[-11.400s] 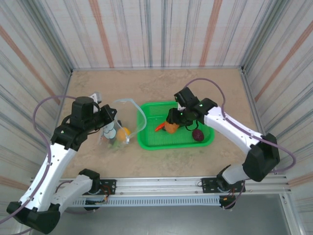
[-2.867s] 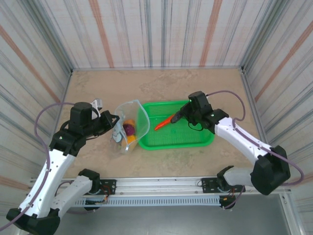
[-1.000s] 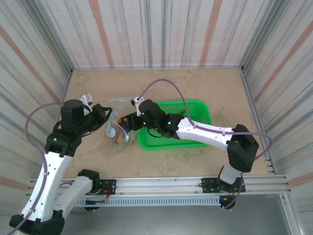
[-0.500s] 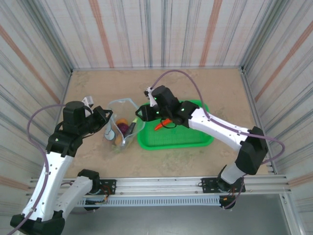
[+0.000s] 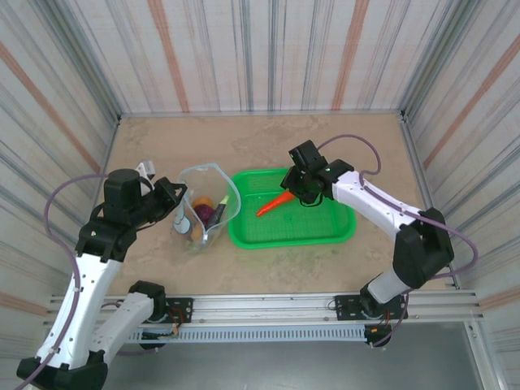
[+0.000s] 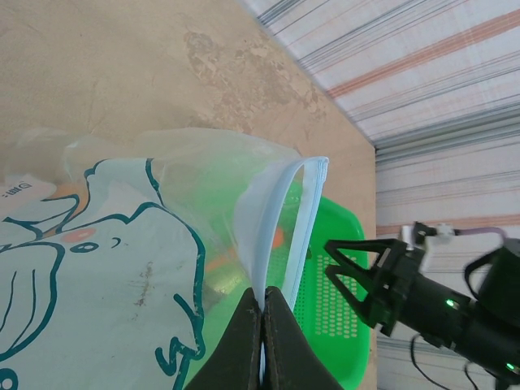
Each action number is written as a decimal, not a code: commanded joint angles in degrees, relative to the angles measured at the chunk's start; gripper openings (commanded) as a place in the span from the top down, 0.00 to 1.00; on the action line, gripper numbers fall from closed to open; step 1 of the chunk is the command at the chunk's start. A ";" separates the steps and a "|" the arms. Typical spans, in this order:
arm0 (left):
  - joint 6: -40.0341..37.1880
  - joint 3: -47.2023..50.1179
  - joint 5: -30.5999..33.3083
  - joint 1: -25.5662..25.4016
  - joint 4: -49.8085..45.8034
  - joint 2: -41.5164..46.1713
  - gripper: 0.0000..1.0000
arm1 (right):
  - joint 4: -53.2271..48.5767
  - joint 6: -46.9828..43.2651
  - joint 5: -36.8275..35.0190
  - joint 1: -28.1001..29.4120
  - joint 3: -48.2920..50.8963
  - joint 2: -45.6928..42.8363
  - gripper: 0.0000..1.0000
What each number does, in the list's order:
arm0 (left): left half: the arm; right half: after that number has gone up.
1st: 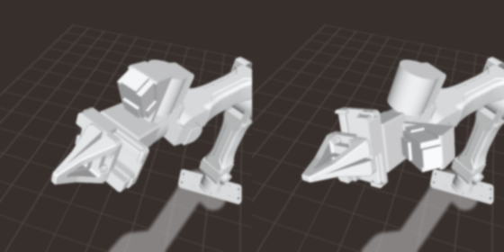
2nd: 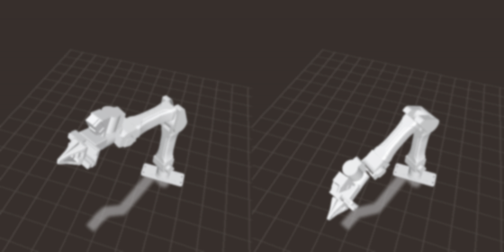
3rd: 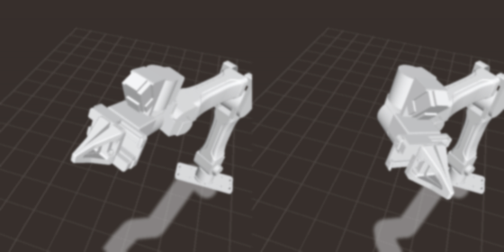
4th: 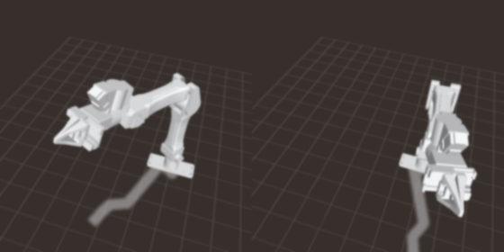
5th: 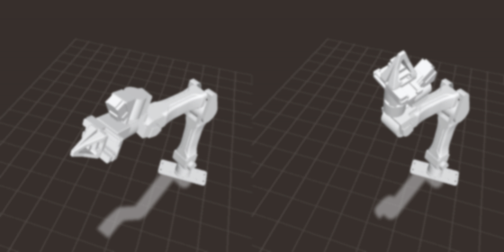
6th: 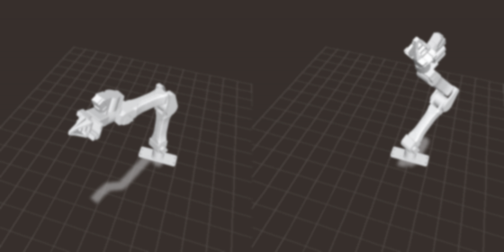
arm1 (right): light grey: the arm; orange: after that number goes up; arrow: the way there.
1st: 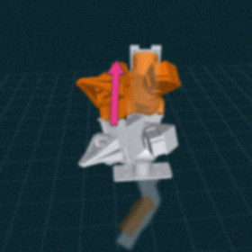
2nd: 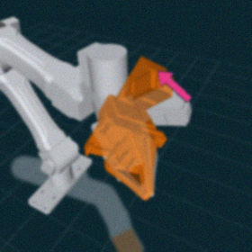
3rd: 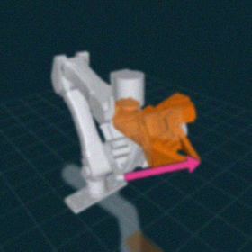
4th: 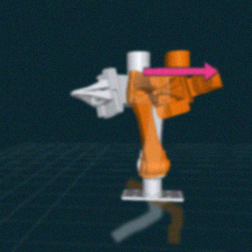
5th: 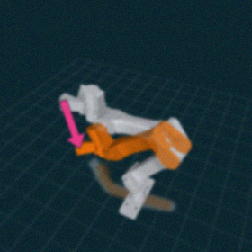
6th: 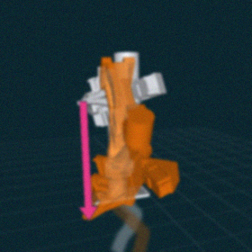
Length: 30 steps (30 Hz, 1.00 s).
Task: Place the food in the zip-top bag and seal the zipper
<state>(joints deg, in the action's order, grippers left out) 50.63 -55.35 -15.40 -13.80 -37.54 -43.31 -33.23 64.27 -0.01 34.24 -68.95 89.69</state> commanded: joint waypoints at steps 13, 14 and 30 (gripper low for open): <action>-1.50 -0.98 -1.52 0.27 -0.78 1.05 1.00 | 8.43 18.60 -0.34 -2.29 0.00 13.85 0.36; -1.57 -0.99 -1.45 0.18 -0.78 1.03 1.00 | 9.10 18.58 -0.26 -2.41 0.08 14.70 0.37; -1.92 -1.85 -1.13 0.00 -0.91 -0.02 1.00 | 14.26 17.20 0.77 -3.92 3.19 15.17 0.66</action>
<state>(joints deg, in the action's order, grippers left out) 50.17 -55.37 -16.05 -13.82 -37.71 -43.44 -18.13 81.95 1.52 30.72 -67.26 106.80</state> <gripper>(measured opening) 0.050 0.352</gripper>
